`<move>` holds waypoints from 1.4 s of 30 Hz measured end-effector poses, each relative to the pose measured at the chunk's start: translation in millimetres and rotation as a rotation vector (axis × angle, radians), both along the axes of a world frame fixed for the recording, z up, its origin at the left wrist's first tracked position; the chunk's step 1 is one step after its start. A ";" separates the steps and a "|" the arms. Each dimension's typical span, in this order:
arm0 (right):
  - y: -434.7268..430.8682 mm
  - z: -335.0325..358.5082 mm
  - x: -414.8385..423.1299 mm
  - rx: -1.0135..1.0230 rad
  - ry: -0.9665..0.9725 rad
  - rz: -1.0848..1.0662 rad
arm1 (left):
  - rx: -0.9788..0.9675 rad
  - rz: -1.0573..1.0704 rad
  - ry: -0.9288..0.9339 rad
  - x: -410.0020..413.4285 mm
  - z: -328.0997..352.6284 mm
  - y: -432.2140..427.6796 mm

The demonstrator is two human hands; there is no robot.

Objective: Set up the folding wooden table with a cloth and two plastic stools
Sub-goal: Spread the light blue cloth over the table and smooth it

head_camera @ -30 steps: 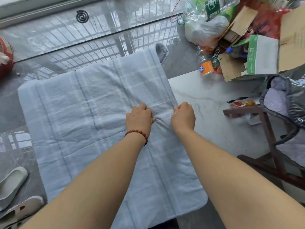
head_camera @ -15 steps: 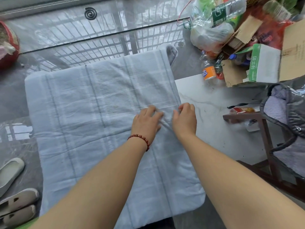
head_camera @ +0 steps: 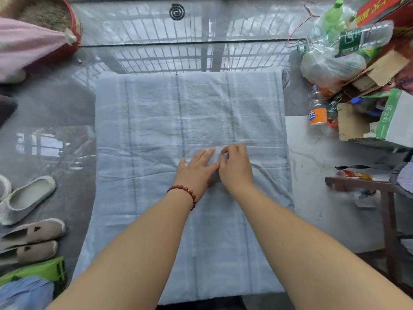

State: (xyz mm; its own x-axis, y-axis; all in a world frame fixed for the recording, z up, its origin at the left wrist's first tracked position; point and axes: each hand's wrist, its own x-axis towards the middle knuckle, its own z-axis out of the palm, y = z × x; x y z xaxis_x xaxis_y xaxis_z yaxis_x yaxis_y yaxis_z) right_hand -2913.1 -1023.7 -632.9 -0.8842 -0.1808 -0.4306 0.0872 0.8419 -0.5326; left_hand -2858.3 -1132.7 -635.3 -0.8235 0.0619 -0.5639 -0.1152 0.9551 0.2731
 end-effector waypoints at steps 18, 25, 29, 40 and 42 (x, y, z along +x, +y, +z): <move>-97.4 -2.6 139.8 0.070 -0.015 -0.013 | 0.101 0.107 0.109 140.3 -5.5 -110.2; -110.0 4.2 213.9 0.072 -0.069 -0.001 | 0.064 0.097 0.018 195.8 2.4 -138.0; -109.6 10.5 245.8 0.042 -0.136 0.092 | 0.081 0.148 -0.019 235.0 8.5 -145.6; -73.9 3.7 296.3 0.053 -0.074 0.157 | 0.145 0.634 0.013 312.3 12.5 -123.0; -66.7 2.9 307.5 0.046 -0.070 0.141 | 0.150 0.745 -0.002 324.1 10.7 -116.3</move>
